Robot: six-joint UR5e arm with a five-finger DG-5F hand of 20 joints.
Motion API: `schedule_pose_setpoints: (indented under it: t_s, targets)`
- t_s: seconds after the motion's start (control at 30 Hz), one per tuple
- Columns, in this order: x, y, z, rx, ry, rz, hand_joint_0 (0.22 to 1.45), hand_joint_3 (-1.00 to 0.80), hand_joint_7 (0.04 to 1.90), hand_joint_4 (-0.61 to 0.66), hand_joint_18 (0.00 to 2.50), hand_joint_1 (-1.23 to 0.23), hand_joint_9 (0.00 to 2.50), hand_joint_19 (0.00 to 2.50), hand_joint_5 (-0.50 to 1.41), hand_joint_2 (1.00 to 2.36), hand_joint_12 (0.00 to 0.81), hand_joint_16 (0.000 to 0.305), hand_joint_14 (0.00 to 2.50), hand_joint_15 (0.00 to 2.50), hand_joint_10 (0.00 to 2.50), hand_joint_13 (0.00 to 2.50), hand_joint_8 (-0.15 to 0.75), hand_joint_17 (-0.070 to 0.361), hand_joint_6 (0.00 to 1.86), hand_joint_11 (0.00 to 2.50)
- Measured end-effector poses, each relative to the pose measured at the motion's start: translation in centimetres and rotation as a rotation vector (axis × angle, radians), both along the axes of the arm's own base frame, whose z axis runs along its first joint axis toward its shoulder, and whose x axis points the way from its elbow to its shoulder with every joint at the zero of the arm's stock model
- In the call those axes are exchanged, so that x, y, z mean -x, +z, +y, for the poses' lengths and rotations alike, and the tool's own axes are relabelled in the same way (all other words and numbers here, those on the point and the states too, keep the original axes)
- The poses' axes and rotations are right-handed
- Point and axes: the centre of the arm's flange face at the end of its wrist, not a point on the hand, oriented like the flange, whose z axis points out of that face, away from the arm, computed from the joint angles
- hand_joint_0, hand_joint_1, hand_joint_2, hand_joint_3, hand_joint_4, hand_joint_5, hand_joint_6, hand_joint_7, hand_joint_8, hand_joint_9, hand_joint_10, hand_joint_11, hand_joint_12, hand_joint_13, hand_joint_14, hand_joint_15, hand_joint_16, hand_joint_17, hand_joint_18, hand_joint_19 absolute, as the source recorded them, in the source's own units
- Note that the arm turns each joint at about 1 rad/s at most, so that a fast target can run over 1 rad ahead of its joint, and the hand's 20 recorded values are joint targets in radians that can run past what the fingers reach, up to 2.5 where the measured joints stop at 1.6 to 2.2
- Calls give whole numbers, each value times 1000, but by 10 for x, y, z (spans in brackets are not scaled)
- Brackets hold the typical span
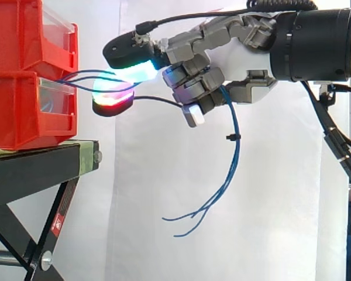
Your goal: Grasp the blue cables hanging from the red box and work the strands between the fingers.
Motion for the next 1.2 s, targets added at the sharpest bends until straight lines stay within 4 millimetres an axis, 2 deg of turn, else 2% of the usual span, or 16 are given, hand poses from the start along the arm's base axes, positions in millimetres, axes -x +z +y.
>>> schedule_pose_setpoints:
  t_s: [0.03,0.07,0.13,0.27,0.37,0.47,0.5,0.57,0.63,0.73,0.8,0.87,0.93,0.97,1.1,1.2]
  targets:
    - [0,0,0,0,0,1,1186,100,1147,347,1381,-693,717,817,586,1008,519,60,2500,1639,2500,1006,427,134,21,2468]
    - [0,0,0,0,0,2,962,68,1112,420,1381,-726,717,817,584,1051,519,60,2500,1639,2500,1006,427,134,20,2468]
    - [0,0,0,1,0,3,908,-127,1072,443,1381,-715,717,817,540,1010,519,60,2500,1639,2500,1006,427,134,19,2468]
    - [0,-1,-1,1,-1,4,1257,105,1096,332,1381,-685,717,817,606,1012,519,60,2500,1639,2500,1006,427,134,20,2468]
    - [1,-1,-2,1,-3,6,1246,205,1107,307,1381,-686,717,817,665,1008,519,60,2500,1639,2500,1006,427,134,20,2468]
    - [1,-1,-3,2,-4,9,927,8,1046,402,1381,-697,717,817,616,1202,519,60,2500,1639,2500,1006,427,134,20,2468]
    - [1,-1,-3,1,-4,10,865,-53,1038,436,1381,-703,717,817,578,1168,519,60,2500,1639,2500,1006,427,134,18,2468]
    - [1,-1,-3,0,-3,10,918,-123,1062,422,1381,-705,717,817,553,1002,519,60,2500,1639,2500,1006,427,134,20,2468]
    - [1,-1,-3,-1,-3,9,1214,154,1190,306,1381,-683,717,817,593,1011,519,60,2500,1639,2500,1006,427,134,20,2468]
    - [1,-1,-4,-1,-4,10,1293,254,1269,266,1381,-679,717,817,674,1011,519,60,2500,1639,2500,1006,427,134,21,2468]
    - [1,-1,-4,-2,-5,10,1253,283,1232,287,1381,-692,717,817,685,1006,519,60,2500,1639,2500,1006,427,134,21,2468]
    - [1,-1,-4,-2,-6,10,967,124,1099,406,1381,-707,717,817,623,1139,519,60,2500,1639,2500,1006,427,134,20,2468]
    - [1,-2,-4,-1,-6,11,890,17,1009,465,1381,-703,717,817,568,1009,519,60,2500,1639,2500,1006,427,134,19,2468]
    - [1,-2,-4,-1,-6,11,900,-24,1009,460,1381,-707,717,817,559,1004,519,60,2500,1639,2500,1006,427,134,18,2468]
    - [2,-2,-4,-1,-5,12,1265,149,1165,307,1381,-696,717,817,644,1014,519,60,2500,1639,2500,1006,427,134,20,2468]
    - [2,-2,-4,-2,-5,12,1245,227,1291,278,1381,-704,717,817,728,1009,519,60,2500,1639,2500,1006,427,134,21,2468]
